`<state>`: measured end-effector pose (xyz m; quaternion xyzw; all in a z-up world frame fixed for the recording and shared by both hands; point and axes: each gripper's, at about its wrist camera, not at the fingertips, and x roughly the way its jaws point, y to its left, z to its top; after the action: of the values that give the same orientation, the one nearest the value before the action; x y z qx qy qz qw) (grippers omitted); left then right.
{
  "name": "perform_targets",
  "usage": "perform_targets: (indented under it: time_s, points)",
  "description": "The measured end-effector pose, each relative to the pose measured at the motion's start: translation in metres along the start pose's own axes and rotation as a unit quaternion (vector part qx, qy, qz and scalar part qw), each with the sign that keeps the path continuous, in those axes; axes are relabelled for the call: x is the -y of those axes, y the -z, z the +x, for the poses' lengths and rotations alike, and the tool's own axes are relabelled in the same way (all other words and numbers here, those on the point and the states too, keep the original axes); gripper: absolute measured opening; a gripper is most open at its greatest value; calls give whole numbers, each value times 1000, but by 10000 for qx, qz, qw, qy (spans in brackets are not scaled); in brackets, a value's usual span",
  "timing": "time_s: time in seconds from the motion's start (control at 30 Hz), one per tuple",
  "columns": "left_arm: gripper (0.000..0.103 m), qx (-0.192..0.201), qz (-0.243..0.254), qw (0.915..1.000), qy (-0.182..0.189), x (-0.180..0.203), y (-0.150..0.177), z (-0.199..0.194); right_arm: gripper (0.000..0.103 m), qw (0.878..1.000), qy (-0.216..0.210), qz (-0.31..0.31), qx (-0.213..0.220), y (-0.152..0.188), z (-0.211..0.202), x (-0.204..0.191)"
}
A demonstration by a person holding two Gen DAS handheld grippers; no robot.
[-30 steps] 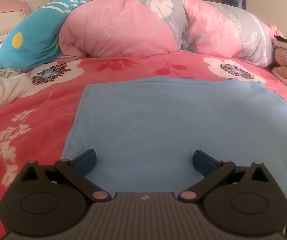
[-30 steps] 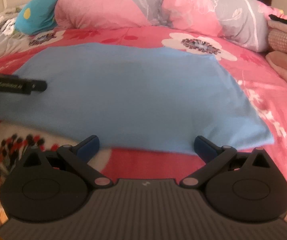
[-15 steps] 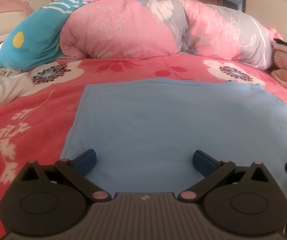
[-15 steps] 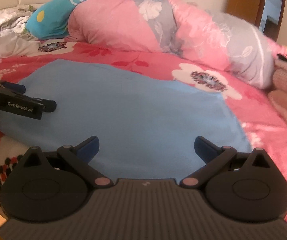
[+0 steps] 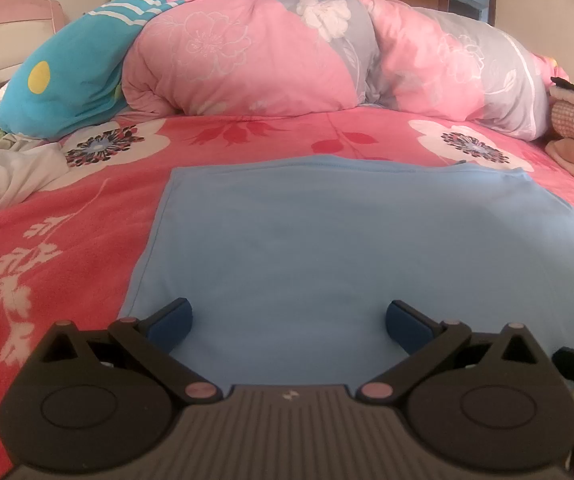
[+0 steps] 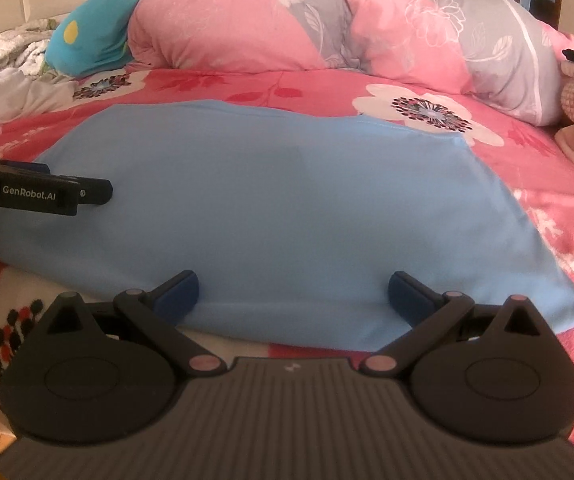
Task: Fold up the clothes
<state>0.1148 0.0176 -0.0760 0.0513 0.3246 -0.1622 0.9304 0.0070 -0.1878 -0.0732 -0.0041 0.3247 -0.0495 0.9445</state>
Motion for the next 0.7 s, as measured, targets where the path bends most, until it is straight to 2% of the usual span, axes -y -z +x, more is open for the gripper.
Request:
perform_targets:
  time_s: [0.7]
  points:
    - [103,-6,-11,10000,6,-1,1,0,102,10000,50,6,-58,-1,3,-2]
